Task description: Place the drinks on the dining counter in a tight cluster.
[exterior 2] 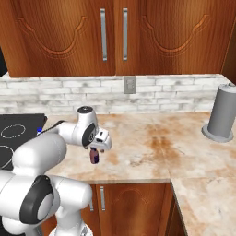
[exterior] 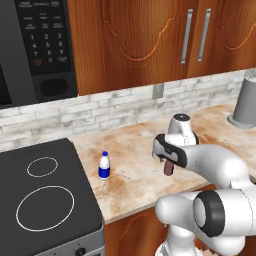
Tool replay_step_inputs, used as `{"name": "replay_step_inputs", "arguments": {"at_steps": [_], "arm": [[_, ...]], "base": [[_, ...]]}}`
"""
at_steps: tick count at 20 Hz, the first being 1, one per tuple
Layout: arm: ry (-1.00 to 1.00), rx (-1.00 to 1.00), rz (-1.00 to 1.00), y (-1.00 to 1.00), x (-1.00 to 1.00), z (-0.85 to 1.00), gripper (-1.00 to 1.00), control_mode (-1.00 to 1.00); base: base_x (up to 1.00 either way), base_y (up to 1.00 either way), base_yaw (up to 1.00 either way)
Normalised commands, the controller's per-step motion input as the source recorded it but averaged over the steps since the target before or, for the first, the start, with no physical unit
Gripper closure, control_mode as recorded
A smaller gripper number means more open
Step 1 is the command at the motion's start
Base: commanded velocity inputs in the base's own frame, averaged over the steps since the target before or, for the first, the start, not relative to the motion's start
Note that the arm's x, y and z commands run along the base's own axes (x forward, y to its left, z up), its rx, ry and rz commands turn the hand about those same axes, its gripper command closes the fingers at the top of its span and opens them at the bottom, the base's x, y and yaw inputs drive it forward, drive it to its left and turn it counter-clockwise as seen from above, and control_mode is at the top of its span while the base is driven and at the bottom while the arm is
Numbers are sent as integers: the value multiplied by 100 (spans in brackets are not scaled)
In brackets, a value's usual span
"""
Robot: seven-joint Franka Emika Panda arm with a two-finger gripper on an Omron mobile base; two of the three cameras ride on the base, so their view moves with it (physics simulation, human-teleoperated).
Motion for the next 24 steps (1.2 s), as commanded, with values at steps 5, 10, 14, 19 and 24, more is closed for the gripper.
{"name": "replay_step_inputs", "arguments": {"at_steps": [5,10,14,19,24], "arm": [[3,0,0,0,0,-16,-100,-100],[0,0,0,0,0,0,-100,-100],[0,0,0,0,0,0,100,-100],[0,0,0,0,0,0,100,-100],[-22,0,0,0,-59,12,100,-100]], "base": [[0,0,0],[0,0,0],[0,0,0],[0,0,0],[0,0,0]]}}
